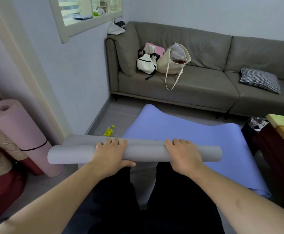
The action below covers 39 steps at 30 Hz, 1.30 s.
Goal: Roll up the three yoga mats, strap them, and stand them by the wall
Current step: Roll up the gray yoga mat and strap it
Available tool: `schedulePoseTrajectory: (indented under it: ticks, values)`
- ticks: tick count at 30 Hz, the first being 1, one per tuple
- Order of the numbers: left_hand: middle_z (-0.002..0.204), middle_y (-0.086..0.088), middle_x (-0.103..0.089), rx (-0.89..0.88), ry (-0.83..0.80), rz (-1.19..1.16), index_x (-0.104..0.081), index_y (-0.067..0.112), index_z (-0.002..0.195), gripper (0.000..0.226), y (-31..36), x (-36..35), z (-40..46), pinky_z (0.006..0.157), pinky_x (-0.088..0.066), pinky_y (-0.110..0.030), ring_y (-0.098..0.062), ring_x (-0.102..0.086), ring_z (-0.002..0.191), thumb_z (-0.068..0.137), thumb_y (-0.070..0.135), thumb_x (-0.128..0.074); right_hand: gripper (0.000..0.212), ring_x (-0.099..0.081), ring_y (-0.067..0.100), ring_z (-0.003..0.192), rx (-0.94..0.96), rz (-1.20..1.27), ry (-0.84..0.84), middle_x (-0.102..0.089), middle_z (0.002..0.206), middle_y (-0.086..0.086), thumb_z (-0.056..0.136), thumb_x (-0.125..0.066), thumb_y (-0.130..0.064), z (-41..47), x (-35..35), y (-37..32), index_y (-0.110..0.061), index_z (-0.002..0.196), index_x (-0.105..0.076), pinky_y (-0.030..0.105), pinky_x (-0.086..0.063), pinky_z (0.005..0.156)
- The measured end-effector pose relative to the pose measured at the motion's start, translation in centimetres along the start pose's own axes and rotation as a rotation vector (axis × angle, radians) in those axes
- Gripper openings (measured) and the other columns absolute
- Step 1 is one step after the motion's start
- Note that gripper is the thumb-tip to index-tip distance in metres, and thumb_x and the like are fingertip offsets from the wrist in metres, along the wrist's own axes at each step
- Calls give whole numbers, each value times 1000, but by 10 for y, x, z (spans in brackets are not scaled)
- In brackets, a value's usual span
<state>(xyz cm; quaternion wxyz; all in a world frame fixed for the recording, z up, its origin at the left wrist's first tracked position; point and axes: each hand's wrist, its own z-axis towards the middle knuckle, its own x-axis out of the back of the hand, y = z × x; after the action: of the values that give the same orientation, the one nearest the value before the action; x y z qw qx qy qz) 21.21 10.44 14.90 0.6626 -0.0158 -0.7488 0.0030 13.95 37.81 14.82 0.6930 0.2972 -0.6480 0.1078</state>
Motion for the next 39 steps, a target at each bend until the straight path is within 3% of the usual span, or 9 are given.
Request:
schedulePoseTrajectory:
  ticks: [6,12,16,21,24,28,30,35,39]
  values:
    - [127,3,-57,-26,108,-37,-45,27,127,71,-6,6,-14,93,-45,-43,-25,-54,121,82,79,-60,39,-50,24,73,66,60,-89,-49,85,-8,78,-64,-24,3,38,21,-29,104,-36,36,-38,61]
    - [114,0,-58,-28,88,-14,-52,24,118,55,-5,-7,-30,86,-46,-44,-29,-58,109,75,57,-64,35,-65,28,89,90,132,-281,-55,90,-4,72,-66,-26,-6,32,6,-29,101,-47,36,-42,65]
    - [115,1,-56,-15,75,12,-52,25,116,57,-7,-9,-25,87,-46,-43,-28,-57,110,71,59,-60,36,-65,27,97,82,244,-400,-63,104,-2,69,-69,-32,2,19,5,-33,97,-47,35,-51,74]
    - [115,3,-62,24,-5,36,-46,27,110,53,0,-2,-19,88,-44,-41,-27,-59,109,73,63,-59,40,-60,20,92,93,310,-485,-61,99,-8,68,-76,-36,9,23,12,-31,103,-57,33,-51,72]
    - [113,4,-66,20,-93,-2,-44,30,102,46,1,7,-11,87,-47,-39,-26,-64,107,73,61,-63,42,-61,22,99,76,296,-397,-61,104,-9,70,-73,-37,1,19,11,-31,106,-53,35,-50,75]
    - [113,4,-67,18,-170,-67,-50,31,104,48,-3,11,-4,87,-52,-37,-25,-66,106,70,61,-65,45,-52,22,105,49,209,-64,-52,112,-8,76,-63,-49,-30,-6,6,-31,114,-48,40,-47,82]
    - [114,3,-66,10,-190,-75,-51,31,106,51,-3,12,-3,86,-52,-37,-25,-65,106,68,62,-66,47,-55,23,103,-4,165,-1,-55,110,-7,78,-59,-53,-38,-13,3,-29,117,-49,39,-46,86]
    - [114,2,-54,-30,68,29,-47,25,116,64,0,-9,-10,85,-49,-41,-27,-57,109,68,63,-65,41,-65,27,98,-49,250,-208,-66,106,-4,73,-61,-49,-17,4,5,-30,106,-48,38,-43,74]
    - [88,-1,-60,-43,234,64,-58,19,95,69,-5,-26,-11,69,-51,-41,-31,-63,81,45,59,-82,44,-65,27,93,-92,329,-323,-67,98,-6,58,-69,-48,0,9,13,-27,95,-55,36,-49,72]
